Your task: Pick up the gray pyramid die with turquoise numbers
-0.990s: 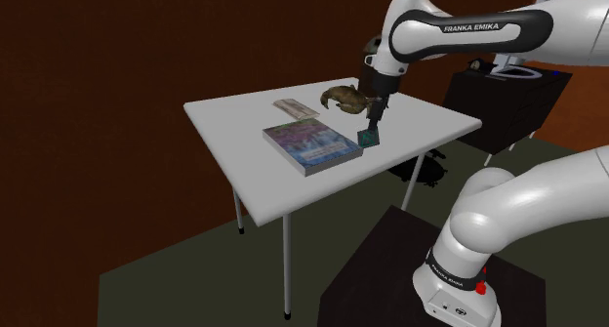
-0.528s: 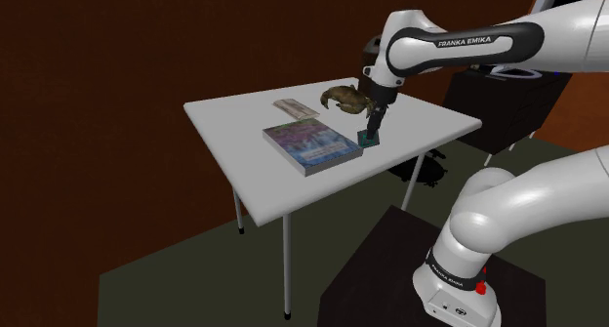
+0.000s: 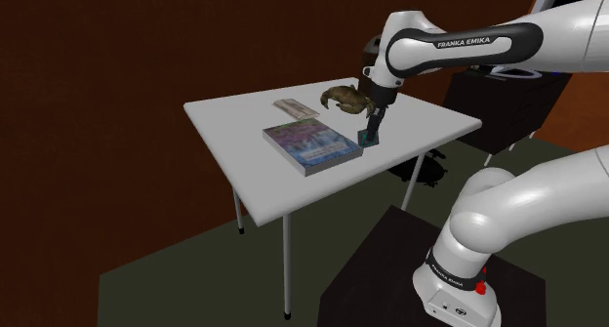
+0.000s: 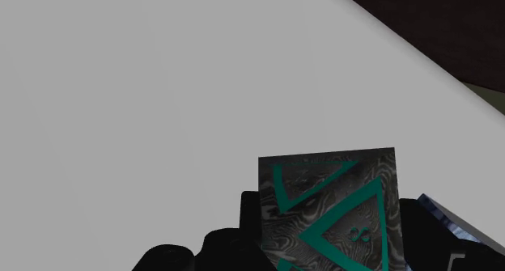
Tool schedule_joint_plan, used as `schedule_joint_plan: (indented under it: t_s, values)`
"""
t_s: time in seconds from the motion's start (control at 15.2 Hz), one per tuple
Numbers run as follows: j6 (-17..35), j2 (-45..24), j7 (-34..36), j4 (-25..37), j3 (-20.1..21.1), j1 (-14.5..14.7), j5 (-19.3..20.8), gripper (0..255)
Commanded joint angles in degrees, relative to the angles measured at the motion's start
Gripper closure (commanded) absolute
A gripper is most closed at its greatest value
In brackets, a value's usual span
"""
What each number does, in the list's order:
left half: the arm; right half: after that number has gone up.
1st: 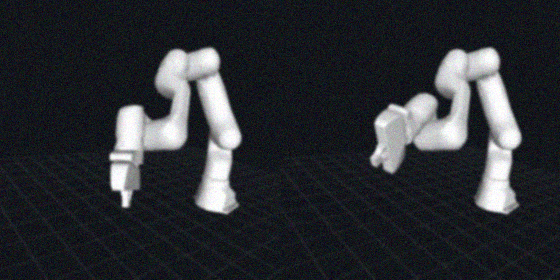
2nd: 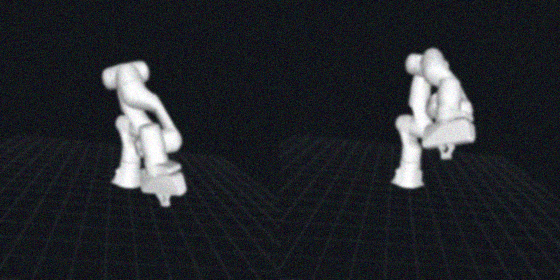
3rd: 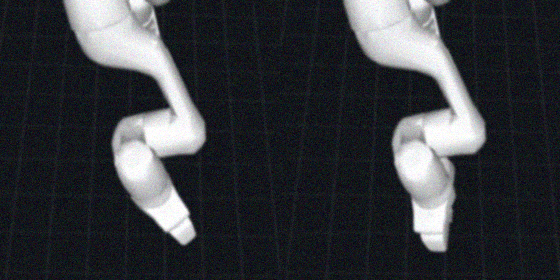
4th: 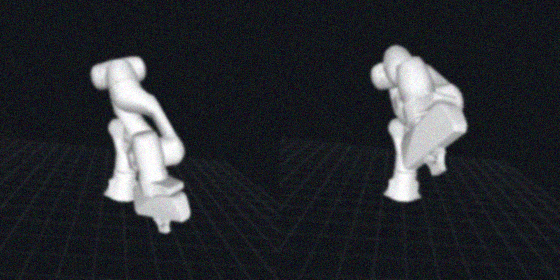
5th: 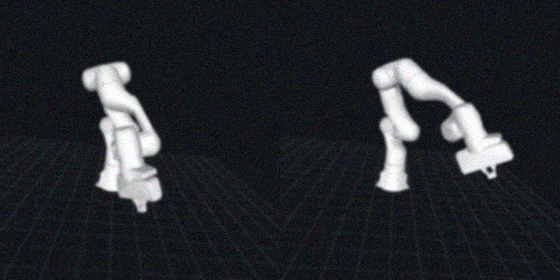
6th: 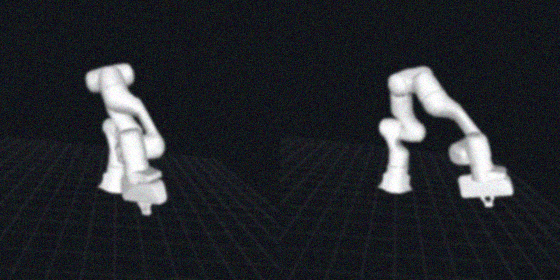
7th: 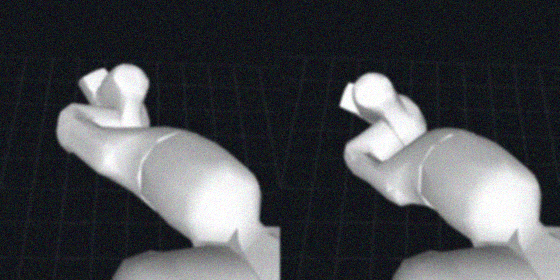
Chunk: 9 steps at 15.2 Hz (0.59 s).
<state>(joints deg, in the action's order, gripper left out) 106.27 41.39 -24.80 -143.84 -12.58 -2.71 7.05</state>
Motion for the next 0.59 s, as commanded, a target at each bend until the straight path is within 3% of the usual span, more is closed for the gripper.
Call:
schedule_joint_plan:
  t_s: [0.0,0.53]
  values:
    - [0.0,-0.1,0.0,-0.1,0.0,0.0,-0.1,255]
    - [-5.4,0.0,0.0,5.3,0.6,0.3,-0.6,255]
